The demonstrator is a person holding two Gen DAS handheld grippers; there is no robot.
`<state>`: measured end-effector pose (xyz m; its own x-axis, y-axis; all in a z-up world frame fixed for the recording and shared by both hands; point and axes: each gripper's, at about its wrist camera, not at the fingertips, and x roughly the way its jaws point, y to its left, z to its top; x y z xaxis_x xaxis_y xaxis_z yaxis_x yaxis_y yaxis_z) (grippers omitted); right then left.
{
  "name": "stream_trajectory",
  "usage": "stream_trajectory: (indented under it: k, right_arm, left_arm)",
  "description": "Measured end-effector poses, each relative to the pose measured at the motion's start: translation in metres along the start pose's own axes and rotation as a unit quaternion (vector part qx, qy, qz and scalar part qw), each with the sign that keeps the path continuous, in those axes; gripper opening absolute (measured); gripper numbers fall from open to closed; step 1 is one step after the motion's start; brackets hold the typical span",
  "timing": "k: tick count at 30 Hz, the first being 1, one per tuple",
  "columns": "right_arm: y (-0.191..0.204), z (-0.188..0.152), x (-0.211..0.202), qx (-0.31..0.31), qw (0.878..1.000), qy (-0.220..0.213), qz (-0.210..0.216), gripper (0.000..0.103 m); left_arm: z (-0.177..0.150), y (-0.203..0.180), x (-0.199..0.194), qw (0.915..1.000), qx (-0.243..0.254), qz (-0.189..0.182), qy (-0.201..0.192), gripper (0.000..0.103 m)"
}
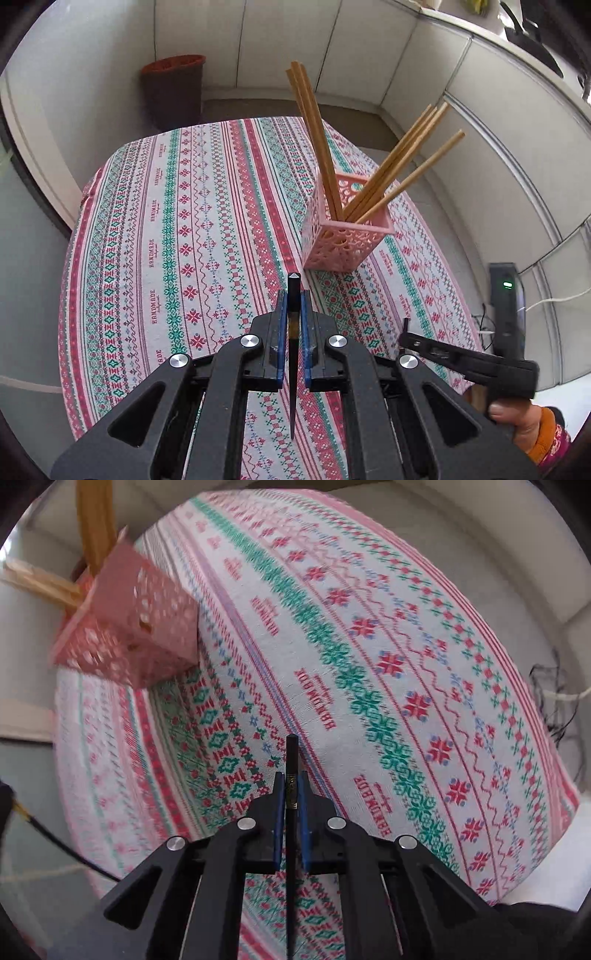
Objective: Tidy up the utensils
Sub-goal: 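Lift the black chopsticks with both grippers and carry them over the basket, then lower the black chopsticks into the pink basket and open both grippers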
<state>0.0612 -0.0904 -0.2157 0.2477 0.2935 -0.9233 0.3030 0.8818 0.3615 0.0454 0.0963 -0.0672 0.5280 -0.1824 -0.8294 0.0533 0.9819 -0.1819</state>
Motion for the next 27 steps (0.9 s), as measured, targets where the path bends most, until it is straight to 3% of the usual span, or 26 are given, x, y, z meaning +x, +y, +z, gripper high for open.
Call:
stream_trajectory:
  k: [5,12,19,27]
  right_arm:
    - [-0.009,-0.003,-0.087,0.007,0.991,-0.108,0.083,0.007]
    - [0.001,0.015,-0.195,0.018,0.957,-0.241,0.161,0.007]
    - [0.029,0.044,-0.242,-0.016,0.943,-0.274,0.187,0.007]
    - [0.06,0.062,-0.232,-0.044,0.943,-0.276,0.178,0.007]
  left_arm:
    - [0.007,0.008,-0.027,0.9979,-0.034,-0.014,-0.053,0.006]
    - [0.038,-0.006,-0.085,0.9878,-0.038,-0.028,-0.148,0.006]
    - [0.07,-0.019,-0.119,0.98,-0.027,-0.033,-0.194,0.006]
    - [0.088,-0.029,-0.11,0.977,-0.024,-0.039,-0.208,0.006]
